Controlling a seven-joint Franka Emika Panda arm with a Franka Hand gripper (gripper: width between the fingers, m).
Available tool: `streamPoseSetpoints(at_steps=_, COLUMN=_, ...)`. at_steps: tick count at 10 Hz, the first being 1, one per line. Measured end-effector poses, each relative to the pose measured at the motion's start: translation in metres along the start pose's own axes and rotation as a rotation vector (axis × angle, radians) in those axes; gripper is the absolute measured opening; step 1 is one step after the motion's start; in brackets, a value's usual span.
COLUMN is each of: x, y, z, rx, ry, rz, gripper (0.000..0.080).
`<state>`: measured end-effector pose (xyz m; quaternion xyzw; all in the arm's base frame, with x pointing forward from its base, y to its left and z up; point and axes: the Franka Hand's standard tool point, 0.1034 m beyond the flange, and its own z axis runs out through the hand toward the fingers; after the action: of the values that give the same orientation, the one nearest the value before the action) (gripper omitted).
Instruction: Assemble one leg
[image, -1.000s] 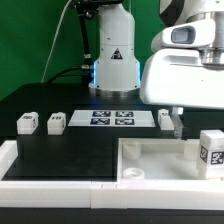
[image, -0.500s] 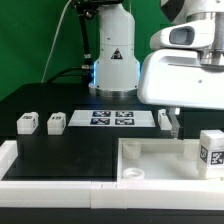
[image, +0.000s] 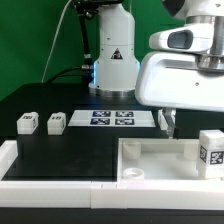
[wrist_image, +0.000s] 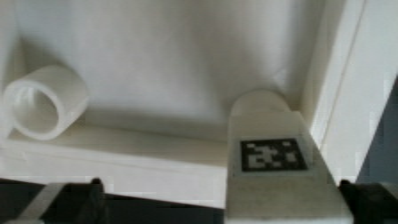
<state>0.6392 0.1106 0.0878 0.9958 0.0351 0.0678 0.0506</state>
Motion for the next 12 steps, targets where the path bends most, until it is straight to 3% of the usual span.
streamPoseSetpoints(at_steps=4, x=0.0044, y=-0.0085, z=-0.0017, rx=0.007, ry=0.009, rz=-0.007, gripper=0.0648)
streamPoseSetpoints(at_steps=7, x=0.0045, y=-0.0075, z=-0.0016, rx=0.007, ry=0.009, rz=-0.005, gripper=0.0289)
streamPoseSetpoints(at_steps=10, x=0.0042, y=-0.0064, z=-0.0014, rx=0.008, ry=0.008, rz=0.102, gripper=0.0291)
streamPoseSetpoints(at_steps=12, x=0.0022, y=-0.0032, z=-0.0015, rx=0.008, ry=-0.014, rz=0.397, gripper=0.0291)
